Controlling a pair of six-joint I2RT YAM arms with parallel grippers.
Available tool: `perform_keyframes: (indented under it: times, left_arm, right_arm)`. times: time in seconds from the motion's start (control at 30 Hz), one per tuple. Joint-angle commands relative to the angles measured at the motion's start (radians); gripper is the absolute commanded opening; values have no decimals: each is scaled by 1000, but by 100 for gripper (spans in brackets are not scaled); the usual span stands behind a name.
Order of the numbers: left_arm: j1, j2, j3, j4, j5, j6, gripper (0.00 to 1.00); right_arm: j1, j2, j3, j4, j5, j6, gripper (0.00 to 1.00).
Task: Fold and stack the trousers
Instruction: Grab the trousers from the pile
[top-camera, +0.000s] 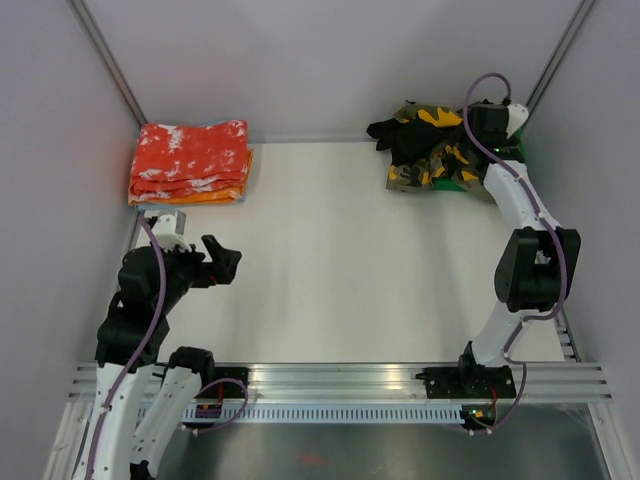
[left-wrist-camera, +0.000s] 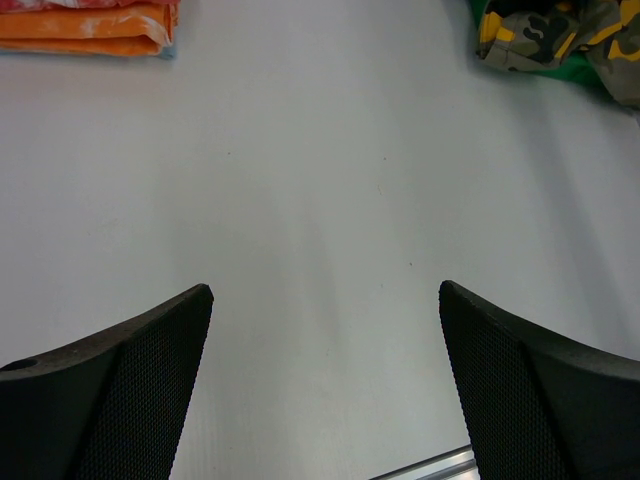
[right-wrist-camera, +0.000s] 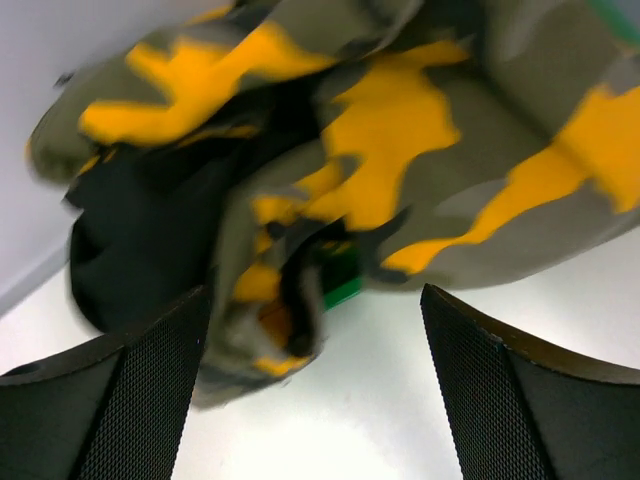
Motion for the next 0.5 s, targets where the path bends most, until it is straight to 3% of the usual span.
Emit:
perform_keyframes:
  times: [0.0,0.2,0.33,0.47]
  left_arm:
    - [-2,20,-11,40,4,18,100]
    - [0,30,-28,55,-12,12,100]
    - [-2,30,-37,62,-16,4,100]
    - [-2,28,-45,63,-29,4,100]
  right_arm:
    - [-130,-15,46,34,-18,44,93]
    - [-190,34,31,49,-68,84,94]
    - [-210,72,-74,194,-143,84,95]
    - [-215,123,-63,222,-169,29,95]
